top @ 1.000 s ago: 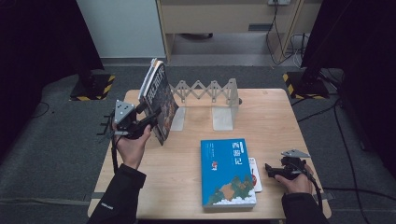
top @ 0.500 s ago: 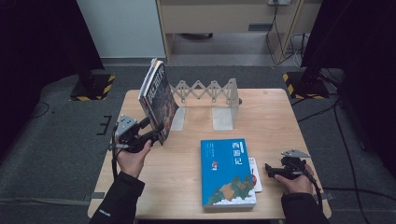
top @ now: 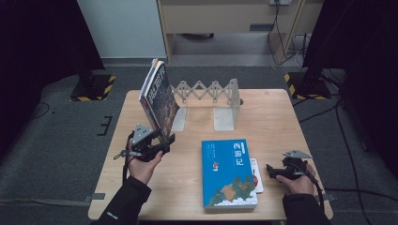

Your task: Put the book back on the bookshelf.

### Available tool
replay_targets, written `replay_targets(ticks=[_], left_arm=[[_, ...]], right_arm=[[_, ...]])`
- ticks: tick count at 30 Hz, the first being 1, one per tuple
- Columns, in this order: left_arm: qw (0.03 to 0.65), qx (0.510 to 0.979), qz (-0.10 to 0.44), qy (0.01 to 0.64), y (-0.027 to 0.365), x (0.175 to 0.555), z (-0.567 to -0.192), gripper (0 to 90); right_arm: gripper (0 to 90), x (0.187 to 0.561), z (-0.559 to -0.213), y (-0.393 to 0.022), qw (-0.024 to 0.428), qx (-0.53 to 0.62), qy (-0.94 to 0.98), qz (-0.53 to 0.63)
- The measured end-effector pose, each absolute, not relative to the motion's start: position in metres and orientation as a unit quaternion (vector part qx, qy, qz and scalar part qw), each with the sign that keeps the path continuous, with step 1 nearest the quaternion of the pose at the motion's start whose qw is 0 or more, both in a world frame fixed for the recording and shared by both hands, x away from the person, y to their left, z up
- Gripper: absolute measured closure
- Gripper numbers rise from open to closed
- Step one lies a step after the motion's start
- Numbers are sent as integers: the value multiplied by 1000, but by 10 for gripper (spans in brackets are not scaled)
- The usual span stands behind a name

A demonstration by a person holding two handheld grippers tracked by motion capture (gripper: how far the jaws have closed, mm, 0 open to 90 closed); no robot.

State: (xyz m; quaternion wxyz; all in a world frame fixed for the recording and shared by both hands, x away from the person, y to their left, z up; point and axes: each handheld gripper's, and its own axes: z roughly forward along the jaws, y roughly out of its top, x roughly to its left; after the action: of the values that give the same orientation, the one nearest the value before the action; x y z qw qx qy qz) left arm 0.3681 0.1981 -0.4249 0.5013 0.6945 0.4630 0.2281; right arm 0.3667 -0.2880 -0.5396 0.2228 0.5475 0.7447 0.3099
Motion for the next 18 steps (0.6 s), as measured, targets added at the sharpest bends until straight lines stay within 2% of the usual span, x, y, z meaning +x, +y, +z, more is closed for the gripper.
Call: replay_targets(ticks=[3,4,5,8,18], left_arm=[[499,699,211,467,195,369,-432,358],[494,704,206,466,192,369,-436,356],[494,704,206,466,192,369,-436,354],[489,712,200,463,188,369,-440,354],[480,735,160,451,173,372,-458,320]], right_arm=[[21,367,-539,-287,223,553,741,308],[73,368,-537,-288,223,558,740,302],[73,368,-537,-288,223,558,740,302],[145,368,-531,-289,211,561,741,301],[183,364,-510,-275,214,544,731,353]])
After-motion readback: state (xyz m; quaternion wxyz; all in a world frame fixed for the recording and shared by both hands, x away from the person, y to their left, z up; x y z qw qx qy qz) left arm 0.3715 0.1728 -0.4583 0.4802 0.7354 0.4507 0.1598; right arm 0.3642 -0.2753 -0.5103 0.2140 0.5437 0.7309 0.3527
